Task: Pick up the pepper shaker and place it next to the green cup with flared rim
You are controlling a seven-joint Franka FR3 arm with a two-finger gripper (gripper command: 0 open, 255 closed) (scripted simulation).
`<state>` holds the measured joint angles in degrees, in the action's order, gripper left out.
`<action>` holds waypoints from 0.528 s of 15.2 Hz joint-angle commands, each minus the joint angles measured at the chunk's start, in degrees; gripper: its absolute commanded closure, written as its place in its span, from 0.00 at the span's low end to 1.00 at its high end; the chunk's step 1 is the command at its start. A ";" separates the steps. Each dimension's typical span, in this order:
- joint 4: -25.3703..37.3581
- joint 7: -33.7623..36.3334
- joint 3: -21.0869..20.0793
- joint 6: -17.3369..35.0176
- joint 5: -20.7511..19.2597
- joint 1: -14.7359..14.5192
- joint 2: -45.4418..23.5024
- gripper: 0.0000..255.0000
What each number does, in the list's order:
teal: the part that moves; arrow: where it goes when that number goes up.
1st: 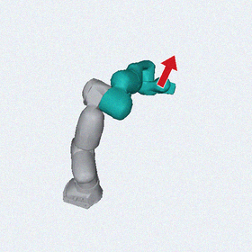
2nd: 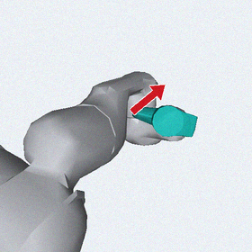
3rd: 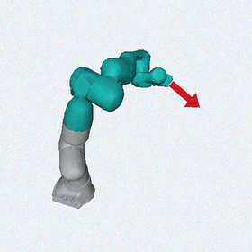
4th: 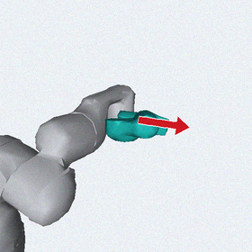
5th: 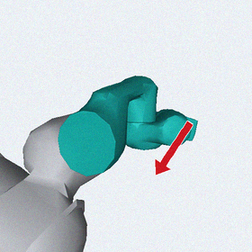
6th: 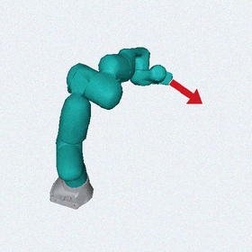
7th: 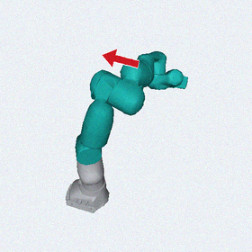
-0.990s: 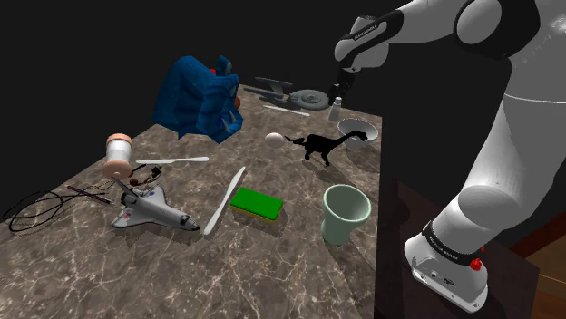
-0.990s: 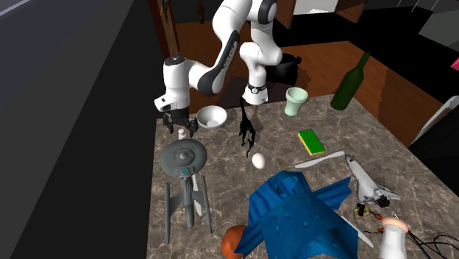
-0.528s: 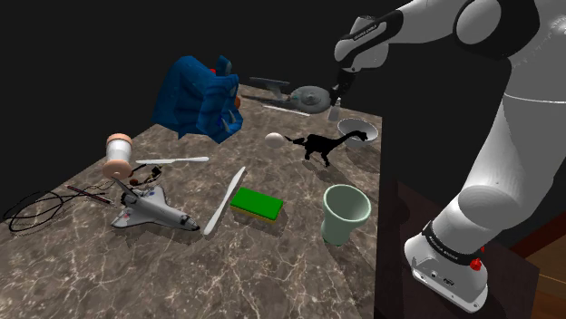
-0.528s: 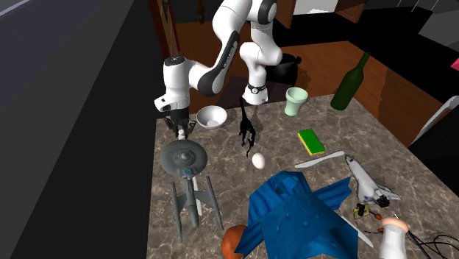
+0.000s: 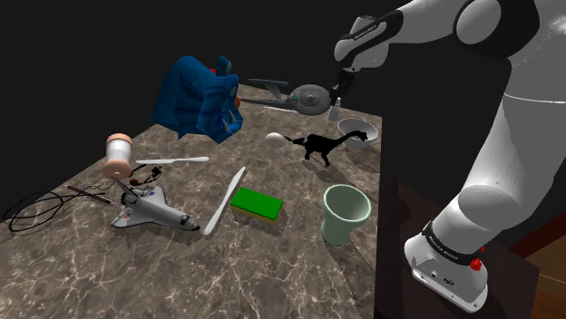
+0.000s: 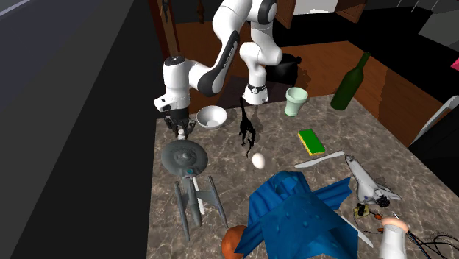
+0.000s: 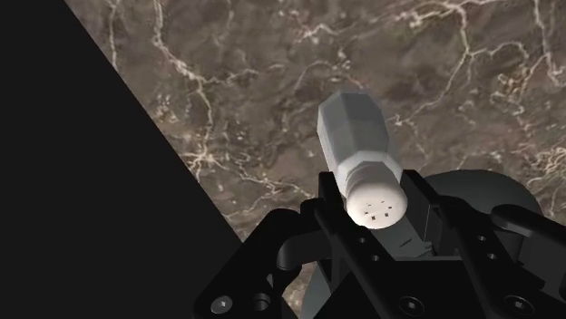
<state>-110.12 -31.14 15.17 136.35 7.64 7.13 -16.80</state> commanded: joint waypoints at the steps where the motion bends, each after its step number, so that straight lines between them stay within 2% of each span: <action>1: 0.13 0.12 0.10 -0.68 -0.22 -0.04 0.39 1.00; 8: 2.47 0.97 0.51 -5.36 -1.40 -0.33 2.83 1.00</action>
<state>-108.34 -30.22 15.62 131.88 6.35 6.78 -14.16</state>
